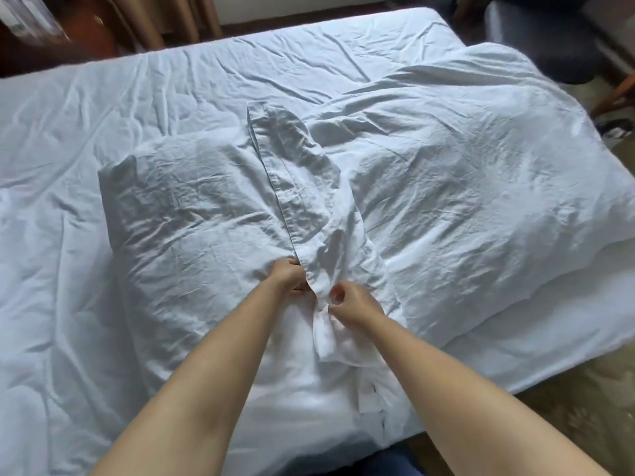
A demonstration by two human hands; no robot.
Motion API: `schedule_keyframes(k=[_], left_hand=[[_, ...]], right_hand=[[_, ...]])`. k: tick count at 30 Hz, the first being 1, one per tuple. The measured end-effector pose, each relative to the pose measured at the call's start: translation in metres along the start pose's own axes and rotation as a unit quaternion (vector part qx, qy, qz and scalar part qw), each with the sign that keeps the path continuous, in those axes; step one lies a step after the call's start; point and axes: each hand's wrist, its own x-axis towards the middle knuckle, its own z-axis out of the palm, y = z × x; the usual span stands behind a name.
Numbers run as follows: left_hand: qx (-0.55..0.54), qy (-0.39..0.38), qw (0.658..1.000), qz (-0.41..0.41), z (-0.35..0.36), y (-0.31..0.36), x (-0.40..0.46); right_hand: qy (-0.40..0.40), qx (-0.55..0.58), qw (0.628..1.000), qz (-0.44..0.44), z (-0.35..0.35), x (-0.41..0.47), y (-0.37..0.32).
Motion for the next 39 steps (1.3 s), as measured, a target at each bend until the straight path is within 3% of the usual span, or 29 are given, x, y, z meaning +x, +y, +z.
schedule_keyframes(k=[9, 15, 22, 26, 31, 32, 35, 36, 38, 39], left_hand=[[0.005, 0.083, 0.996, 0.013, -0.045, 0.094, 0.046], [-0.095, 0.066, 0.993, 0.031, -0.070, 0.159, 0.095], [-0.163, 0.049, 0.976, 0.138, -0.089, 0.216, 0.133], [-0.023, 0.057, 0.979, 0.195, -0.101, 0.222, 0.154], [0.173, 0.147, 0.933, 0.280, -0.118, 0.230, 0.177], [0.233, 0.174, 0.910, 0.297, -0.118, 0.235, 0.178], [0.495, 0.269, 0.754, 0.339, -0.115, 0.250, 0.172], [0.519, 0.283, 0.729, 0.346, -0.115, 0.254, 0.170], [0.474, 0.260, 0.754, 0.373, -0.111, 0.260, 0.167], [0.407, 0.225, 0.797, 0.387, -0.107, 0.263, 0.162]], right_hand=[[0.061, 0.043, 0.995, -0.066, -0.051, 0.087, -0.084], [0.057, 0.027, 0.996, -0.068, -0.069, 0.151, -0.125], [0.092, -0.017, 0.992, -0.089, -0.072, 0.187, -0.148], [0.124, 0.014, 0.990, -0.069, -0.081, 0.210, -0.167], [0.130, 0.116, 0.984, -0.039, -0.095, 0.223, -0.192], [0.144, 0.113, 0.982, -0.047, -0.097, 0.222, -0.194], [0.185, 0.128, 0.972, -0.060, -0.100, 0.218, -0.196], [0.204, 0.142, 0.967, -0.053, -0.100, 0.217, -0.195], [0.251, 0.177, 0.950, -0.047, -0.100, 0.214, -0.195], [0.272, 0.194, 0.941, -0.047, -0.101, 0.212, -0.196]])
